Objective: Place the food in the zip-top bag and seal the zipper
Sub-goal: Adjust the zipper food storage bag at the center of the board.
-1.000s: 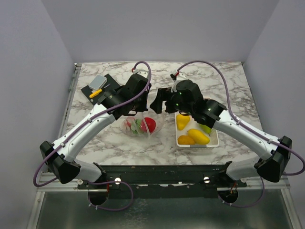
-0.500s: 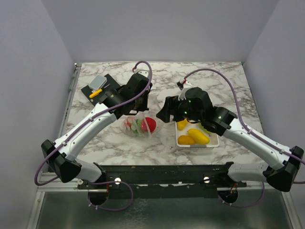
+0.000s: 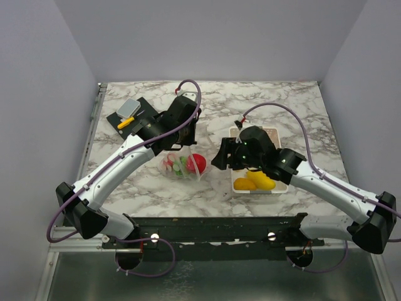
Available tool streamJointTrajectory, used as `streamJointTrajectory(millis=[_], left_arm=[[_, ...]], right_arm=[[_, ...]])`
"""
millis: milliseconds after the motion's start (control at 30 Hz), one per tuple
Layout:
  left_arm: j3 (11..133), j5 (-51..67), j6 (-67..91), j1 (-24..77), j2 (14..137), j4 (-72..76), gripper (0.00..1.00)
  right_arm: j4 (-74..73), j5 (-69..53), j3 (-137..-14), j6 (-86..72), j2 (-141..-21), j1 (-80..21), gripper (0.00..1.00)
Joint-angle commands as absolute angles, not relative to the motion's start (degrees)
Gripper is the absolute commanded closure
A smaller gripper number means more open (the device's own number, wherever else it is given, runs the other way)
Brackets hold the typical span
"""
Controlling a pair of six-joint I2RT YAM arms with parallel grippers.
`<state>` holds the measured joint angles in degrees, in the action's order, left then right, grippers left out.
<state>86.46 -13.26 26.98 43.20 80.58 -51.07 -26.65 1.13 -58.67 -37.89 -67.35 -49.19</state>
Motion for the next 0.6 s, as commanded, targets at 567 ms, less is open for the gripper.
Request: streamJointTrajectory(millis=[567], left_arm=[[87.08,-12.30,26.37,42.87,79.36,-50.86,1.00]], right_arm=[[-24.10,5.39,-62.14,-50.00,-79.26,-49.66,0.56]])
